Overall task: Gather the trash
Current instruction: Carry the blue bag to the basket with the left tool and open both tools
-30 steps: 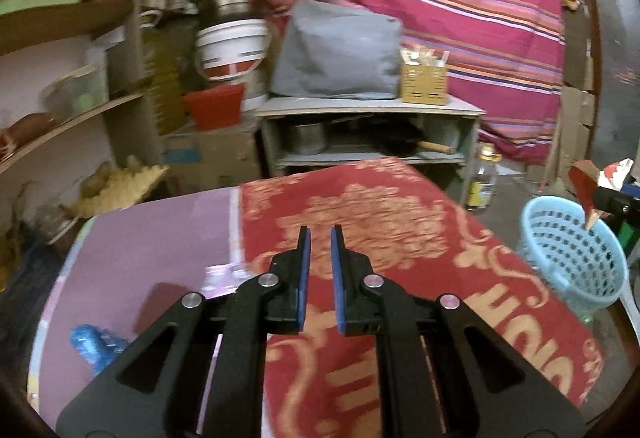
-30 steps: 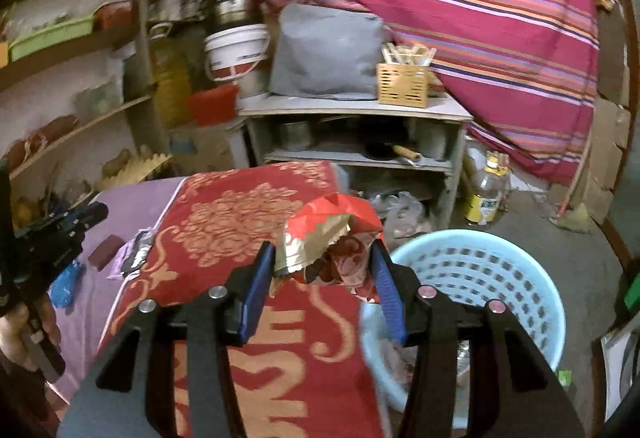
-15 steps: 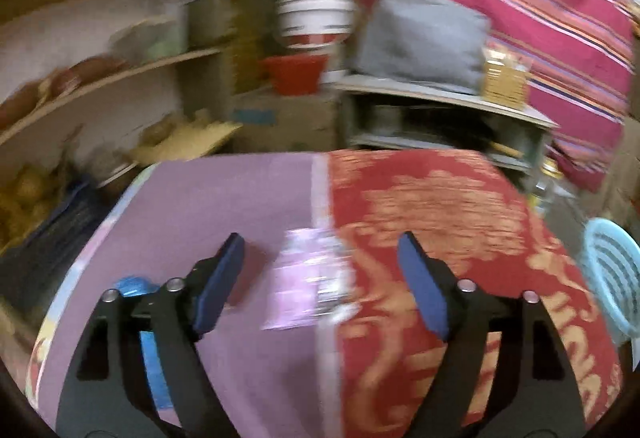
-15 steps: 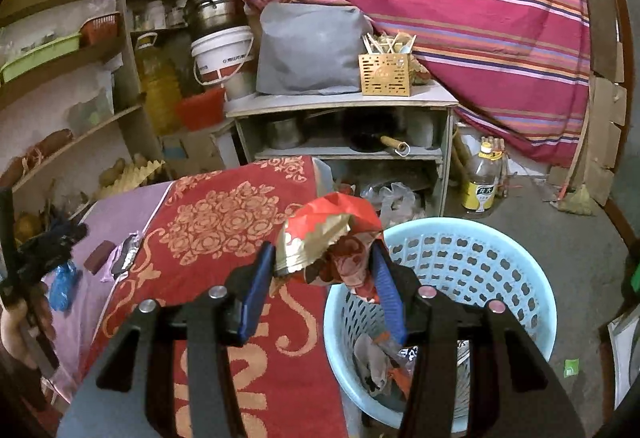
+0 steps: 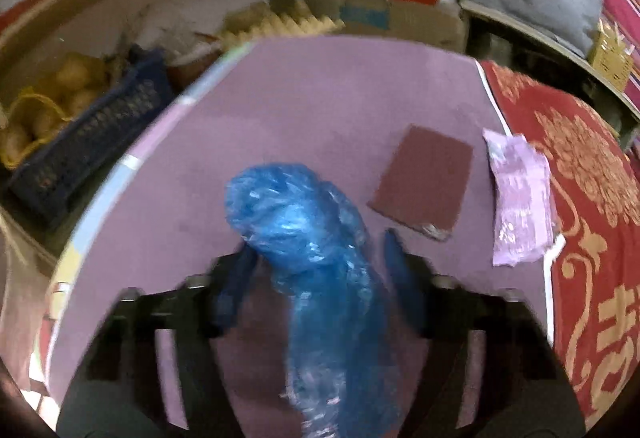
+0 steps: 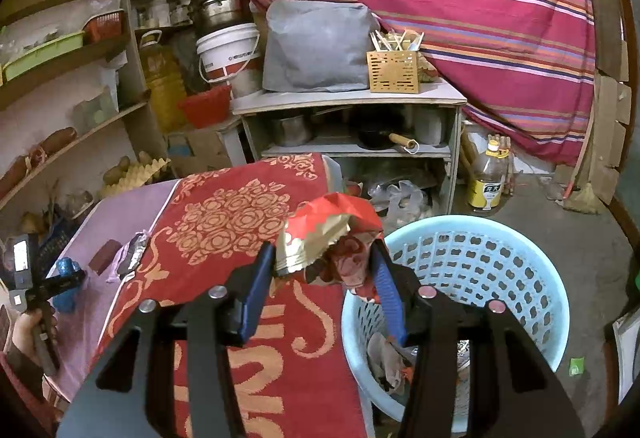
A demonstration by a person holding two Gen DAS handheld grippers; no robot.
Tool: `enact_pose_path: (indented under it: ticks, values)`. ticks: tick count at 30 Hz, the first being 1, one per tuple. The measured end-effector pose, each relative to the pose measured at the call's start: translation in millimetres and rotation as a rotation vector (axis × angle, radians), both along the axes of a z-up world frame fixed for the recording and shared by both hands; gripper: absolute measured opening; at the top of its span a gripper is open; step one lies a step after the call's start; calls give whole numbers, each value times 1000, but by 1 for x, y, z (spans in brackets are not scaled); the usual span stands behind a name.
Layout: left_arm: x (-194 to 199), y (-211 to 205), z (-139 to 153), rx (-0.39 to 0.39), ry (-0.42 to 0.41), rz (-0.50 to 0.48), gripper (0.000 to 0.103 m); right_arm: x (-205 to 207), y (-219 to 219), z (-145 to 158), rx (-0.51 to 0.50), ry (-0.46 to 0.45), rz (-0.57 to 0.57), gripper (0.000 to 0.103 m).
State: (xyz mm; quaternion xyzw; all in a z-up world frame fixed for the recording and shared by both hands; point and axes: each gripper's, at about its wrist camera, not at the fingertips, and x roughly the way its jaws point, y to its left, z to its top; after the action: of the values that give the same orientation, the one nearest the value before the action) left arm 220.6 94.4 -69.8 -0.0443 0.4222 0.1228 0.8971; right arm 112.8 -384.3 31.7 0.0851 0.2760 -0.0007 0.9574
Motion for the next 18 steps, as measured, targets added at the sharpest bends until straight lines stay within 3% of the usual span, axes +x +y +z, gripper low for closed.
enact_pose_path:
  ticks: [1,4,10,18]
  values:
    - [1,-1,-2,-3,11,-12,35,0,-1,0,0,1,0,49]
    - [-1,-10,5,29,-17,-17,22,0,-3,1,-1,-2,-7,49]
    - [-13,-64,43,109,-156,-133,22,-8,-23,2,7,-16,-44,49]
    - [-30,-195,88,45,-305,-396,22,-27,-60,6,16,-32,-107,49]
